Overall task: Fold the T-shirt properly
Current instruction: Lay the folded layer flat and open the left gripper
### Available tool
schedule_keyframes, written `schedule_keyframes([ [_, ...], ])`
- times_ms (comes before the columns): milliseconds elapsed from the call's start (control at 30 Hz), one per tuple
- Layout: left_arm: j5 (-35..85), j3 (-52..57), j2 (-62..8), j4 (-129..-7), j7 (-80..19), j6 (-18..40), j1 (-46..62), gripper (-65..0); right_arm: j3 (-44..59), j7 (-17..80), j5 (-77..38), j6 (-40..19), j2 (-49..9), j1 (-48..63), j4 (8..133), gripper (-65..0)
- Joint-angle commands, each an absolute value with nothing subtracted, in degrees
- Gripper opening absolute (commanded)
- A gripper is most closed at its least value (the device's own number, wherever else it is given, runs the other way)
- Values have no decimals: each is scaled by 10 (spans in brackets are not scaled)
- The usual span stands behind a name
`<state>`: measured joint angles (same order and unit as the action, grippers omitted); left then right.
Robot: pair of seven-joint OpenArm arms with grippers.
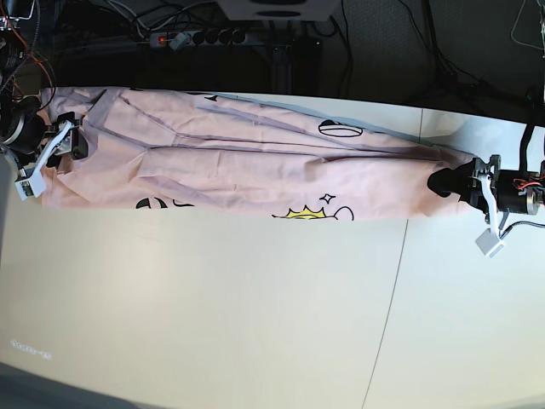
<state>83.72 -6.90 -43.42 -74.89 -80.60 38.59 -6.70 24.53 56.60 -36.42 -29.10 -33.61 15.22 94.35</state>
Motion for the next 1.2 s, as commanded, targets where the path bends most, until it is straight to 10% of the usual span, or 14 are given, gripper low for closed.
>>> schedule_keyframes([
  [0, 850, -57, -451, -756, -800, 400, -81, -364, 259, 555, -371, -317, -349, 143, 955, -292],
  [367, 850, 24, -460, -757, -800, 400, -97, -365, 332, 562, -451, -320, -355, 118, 976, -297],
  [533, 850, 45, -460, -759, -800, 400, -97, -469, 332, 566, -484, -320, -354, 118, 1015, -650],
  [667, 850, 45, -454, -766, -800, 400, -96, -614, 331, 576, -509, -324, -353, 120, 1028, -650],
  [1167, 850, 45, -435, -772, -800, 400, -96, -619, 259, 583, -410, -323, -338, 163, 1021, -650],
])
